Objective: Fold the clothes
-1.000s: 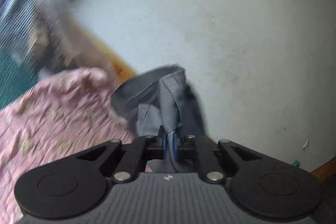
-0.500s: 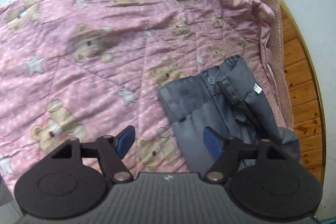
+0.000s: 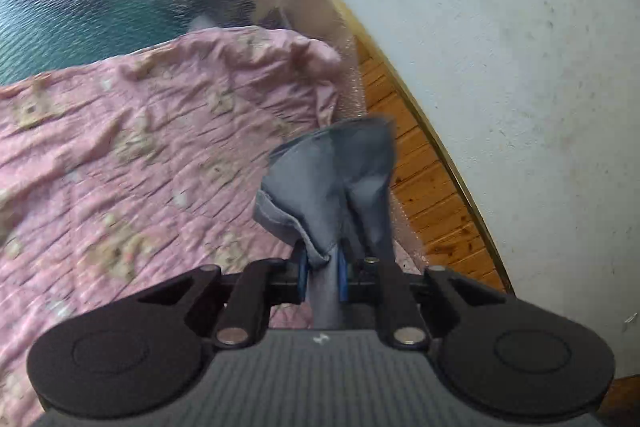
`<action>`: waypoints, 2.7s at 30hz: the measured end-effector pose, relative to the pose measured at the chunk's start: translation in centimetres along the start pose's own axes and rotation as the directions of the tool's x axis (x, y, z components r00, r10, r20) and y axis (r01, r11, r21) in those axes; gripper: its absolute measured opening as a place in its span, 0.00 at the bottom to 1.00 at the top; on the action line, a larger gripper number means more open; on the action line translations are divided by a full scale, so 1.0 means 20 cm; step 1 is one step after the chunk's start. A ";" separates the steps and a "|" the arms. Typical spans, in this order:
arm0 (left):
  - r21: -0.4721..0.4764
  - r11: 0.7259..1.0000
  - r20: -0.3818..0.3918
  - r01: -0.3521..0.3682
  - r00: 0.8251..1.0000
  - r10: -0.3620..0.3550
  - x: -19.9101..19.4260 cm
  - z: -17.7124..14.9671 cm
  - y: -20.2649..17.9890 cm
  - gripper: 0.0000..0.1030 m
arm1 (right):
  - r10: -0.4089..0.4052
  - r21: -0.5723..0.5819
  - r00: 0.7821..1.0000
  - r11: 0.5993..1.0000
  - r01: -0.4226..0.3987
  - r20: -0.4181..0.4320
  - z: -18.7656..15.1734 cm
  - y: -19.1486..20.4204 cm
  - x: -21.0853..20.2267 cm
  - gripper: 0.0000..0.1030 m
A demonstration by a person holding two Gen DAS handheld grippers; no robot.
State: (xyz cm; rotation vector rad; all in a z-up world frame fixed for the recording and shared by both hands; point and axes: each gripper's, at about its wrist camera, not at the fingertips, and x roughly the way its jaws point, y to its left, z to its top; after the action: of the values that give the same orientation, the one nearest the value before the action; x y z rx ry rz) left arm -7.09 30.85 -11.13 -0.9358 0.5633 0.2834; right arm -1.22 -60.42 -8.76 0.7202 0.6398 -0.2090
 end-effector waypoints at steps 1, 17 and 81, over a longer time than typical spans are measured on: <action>-0.007 0.999 -0.014 -0.033 0.999 0.033 0.00 -0.03 0.04 0.15 | -0.051 -0.008 0.997 0.999 0.050 -0.050 -0.06 -0.06 0.03 0.00; -0.056 0.928 -0.167 -0.369 0.919 0.356 -0.03 -0.27 0.42 0.19 | -0.324 0.000 0.920 0.943 0.332 -0.222 -0.35 -0.44 0.22 0.00; -0.002 0.976 -0.227 -0.219 0.950 0.213 -0.17 -0.21 0.25 0.02 | -0.181 0.002 0.966 0.983 0.184 -0.187 -0.20 0.14 0.34 0.00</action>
State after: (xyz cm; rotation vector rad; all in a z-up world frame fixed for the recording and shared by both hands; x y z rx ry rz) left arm -13.65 30.28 -14.64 -0.9396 0.8762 0.3850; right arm 3.47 -55.43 -13.64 0.7047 0.8848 -0.3208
